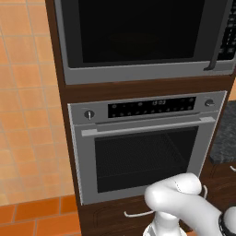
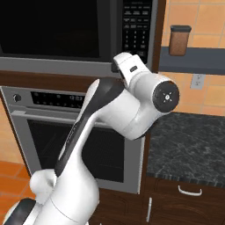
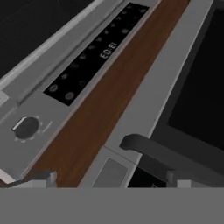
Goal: Open the microwave, place the bowl with waffle inside the microwave, then close the microwave door and turn it on.
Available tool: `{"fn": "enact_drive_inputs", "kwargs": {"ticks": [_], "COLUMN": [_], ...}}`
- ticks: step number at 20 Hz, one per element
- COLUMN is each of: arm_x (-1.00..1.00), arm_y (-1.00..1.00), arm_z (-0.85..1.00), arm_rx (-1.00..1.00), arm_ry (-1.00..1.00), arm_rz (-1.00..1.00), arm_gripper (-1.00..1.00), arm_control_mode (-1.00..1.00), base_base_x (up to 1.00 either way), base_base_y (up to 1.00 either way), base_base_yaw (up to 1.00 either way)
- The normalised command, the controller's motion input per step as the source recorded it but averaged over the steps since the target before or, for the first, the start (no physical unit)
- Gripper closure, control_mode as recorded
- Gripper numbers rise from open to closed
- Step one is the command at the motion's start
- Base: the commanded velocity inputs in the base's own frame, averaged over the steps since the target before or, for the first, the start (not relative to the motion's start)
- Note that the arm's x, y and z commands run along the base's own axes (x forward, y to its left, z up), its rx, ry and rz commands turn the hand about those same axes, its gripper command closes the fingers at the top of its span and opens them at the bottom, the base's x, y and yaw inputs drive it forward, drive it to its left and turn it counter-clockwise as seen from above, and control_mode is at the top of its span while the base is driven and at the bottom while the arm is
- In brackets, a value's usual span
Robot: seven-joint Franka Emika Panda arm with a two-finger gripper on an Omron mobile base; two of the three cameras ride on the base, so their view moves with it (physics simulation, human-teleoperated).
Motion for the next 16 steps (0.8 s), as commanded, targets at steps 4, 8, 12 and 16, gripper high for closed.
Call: {"fn": "enact_drive_inputs", "kwargs": {"ticks": [4,8,12,16], "arm_x": [0.33,0.02,0.0,0.0], "arm_y": [0.12,-0.01,-0.19,-0.39], "arm_z": [-0.17,0.36,0.6,0.68], "arm_rx": [-0.12,-0.07,-0.01,0.0], "arm_ry": [-0.52,-0.13,0.0,0.05], "arm_rz": [-0.05,-0.06,-0.04,-0.04], "arm_gripper": [-1.0,-1.0,-1.0,-1.0], "arm_control_mode": [-1.0,-1.0,-1.0,-1.0], "base_base_x": [0.0,0.0,0.0,0.0], "base_base_y": [0.0,0.0,0.0,0.0], "base_base_yaw": [0.0,0.0,0.0,0.0]}}
